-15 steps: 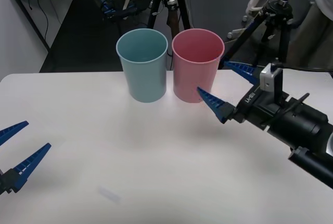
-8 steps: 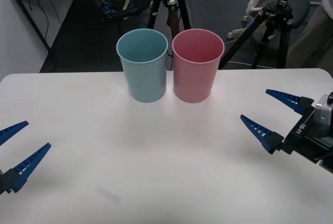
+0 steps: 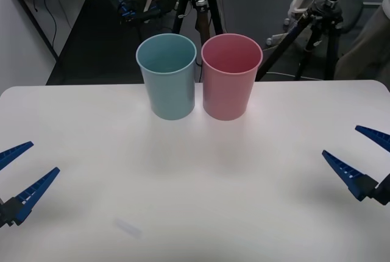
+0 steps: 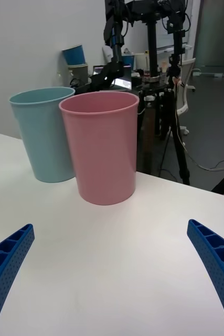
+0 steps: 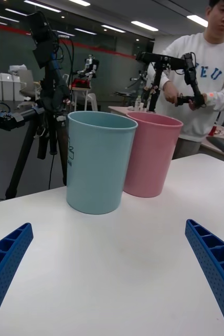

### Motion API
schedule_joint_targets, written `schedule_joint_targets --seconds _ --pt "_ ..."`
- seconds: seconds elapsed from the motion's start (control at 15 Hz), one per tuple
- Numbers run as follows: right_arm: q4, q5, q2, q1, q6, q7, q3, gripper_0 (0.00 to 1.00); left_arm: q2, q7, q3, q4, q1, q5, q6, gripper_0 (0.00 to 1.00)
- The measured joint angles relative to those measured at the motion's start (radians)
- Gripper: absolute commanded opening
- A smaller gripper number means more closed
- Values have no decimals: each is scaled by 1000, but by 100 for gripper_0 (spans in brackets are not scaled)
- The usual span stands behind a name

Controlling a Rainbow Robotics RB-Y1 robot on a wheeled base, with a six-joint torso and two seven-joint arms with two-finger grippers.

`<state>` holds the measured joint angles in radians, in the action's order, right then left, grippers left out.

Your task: Grasp the object on the table and drop it into the matching bin: aluminum can to the light blue bin, PET bottle to the pink bin.

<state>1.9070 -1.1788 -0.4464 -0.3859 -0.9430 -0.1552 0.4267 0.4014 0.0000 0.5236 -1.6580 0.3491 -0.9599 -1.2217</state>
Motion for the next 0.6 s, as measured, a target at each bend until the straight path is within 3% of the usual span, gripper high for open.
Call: schedule_joint_targets --seconds 0.6 --pt "0 31 0 -16 -37 0 50 100 0 0 0 0 0 0 0 100"
